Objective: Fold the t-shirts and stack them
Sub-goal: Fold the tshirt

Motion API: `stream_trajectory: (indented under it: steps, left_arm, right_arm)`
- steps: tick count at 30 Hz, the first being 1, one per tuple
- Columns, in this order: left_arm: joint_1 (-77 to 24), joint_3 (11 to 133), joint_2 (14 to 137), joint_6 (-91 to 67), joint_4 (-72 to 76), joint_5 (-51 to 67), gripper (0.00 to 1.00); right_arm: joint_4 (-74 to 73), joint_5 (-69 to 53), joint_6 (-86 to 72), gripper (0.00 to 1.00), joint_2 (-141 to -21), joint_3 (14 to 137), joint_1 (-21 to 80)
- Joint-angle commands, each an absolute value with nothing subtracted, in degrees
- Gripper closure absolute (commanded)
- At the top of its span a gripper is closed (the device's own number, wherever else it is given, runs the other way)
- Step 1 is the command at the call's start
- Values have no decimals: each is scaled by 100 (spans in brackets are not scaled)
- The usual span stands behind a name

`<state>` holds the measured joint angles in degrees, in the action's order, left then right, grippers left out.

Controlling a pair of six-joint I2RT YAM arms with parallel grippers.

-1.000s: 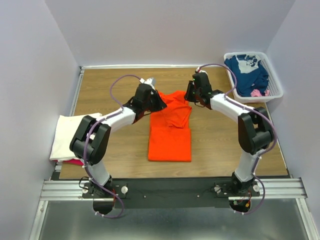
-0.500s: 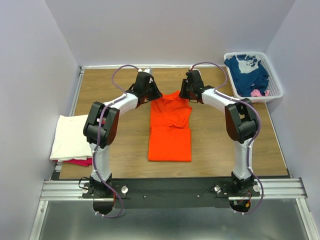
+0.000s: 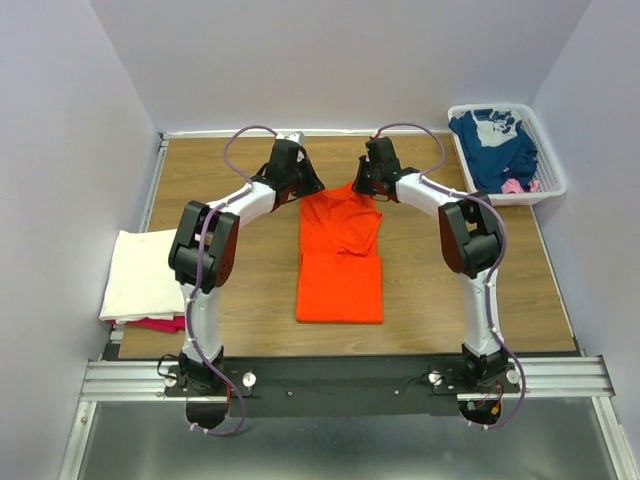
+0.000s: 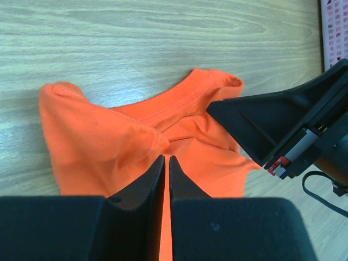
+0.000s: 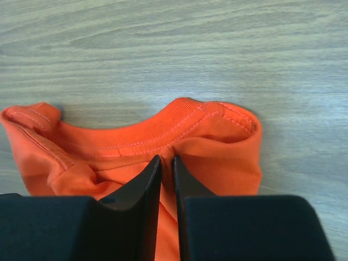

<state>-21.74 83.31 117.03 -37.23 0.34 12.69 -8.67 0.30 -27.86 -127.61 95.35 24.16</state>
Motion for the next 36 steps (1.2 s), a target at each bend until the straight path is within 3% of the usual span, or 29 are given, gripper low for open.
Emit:
stream_trajectory:
  steps: [1,5,10,15,20,25,27,31,36]
  left_arm:
    - [-2145,8420,11830,-3595,9,1424,86]
    - [-2145,8437,11848,-3586,9,1468,87]
    - [-2145,8464,11865,-3551,9,1625,86]
    - [-2171,8516,11961,-3472,26,1907,76]
    - [-2250,8473,11910,-3428,35,1969,68]
    - [-2224,8157,11471,-3454,53,1487,67]
    - [-2154,8051,11278,-3550,70,1284,71]
    - [-1969,7893,11189,-3778,9,906,95]
    - [-1890,7998,11424,-3779,9,703,96]
  right_arm:
    - [-861,-193,-2979,79,-13007,9817,2426]
    - [-861,-106,-3076,79,-13201,9861,2417]
    - [-861,-26,-3155,57,-13166,9747,2426]
    - [-853,-26,-3173,47,-12964,9738,2426]
    - [-861,-114,-3173,28,-12877,9800,2408]
    - [-861,-53,-3164,24,-12464,9642,2329]
    - [-861,-26,-3120,25,-12314,9607,2294]
    - [-870,-26,-3067,25,-11980,9492,2294]
    - [-870,-26,-3024,25,-11681,9238,2285]
